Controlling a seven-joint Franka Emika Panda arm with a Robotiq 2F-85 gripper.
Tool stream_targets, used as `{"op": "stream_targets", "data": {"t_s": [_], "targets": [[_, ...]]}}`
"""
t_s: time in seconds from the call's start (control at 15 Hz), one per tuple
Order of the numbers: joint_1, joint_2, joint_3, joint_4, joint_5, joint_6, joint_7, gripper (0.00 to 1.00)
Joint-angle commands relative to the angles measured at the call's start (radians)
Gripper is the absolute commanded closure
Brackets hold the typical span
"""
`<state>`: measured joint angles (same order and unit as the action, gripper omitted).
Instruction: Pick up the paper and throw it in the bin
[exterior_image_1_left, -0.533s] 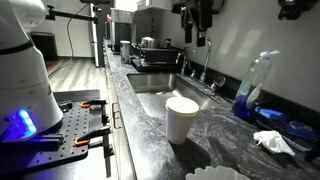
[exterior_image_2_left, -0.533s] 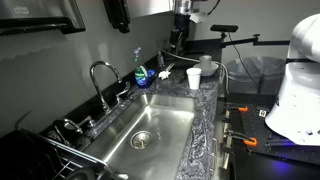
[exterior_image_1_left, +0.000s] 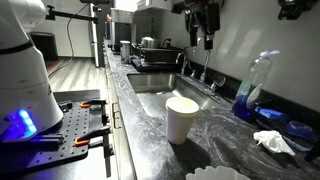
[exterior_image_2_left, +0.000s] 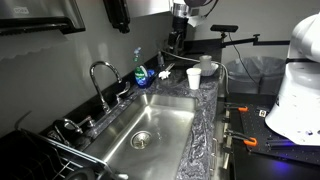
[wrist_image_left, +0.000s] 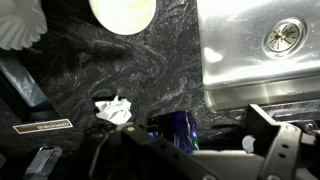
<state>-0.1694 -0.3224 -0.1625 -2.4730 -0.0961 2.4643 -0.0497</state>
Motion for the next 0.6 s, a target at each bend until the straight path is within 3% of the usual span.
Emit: {"op": "stream_targets", "data": {"t_s": [0.0, 0.53], "targets": [[-0.003, 0.118, -0.032, 0.053, 0.005, 0.105, -0.069, 0.00], [-0.010, 0.329, -0.096, 0.171, 0.165, 0.258, -0.347, 0.00]]}}
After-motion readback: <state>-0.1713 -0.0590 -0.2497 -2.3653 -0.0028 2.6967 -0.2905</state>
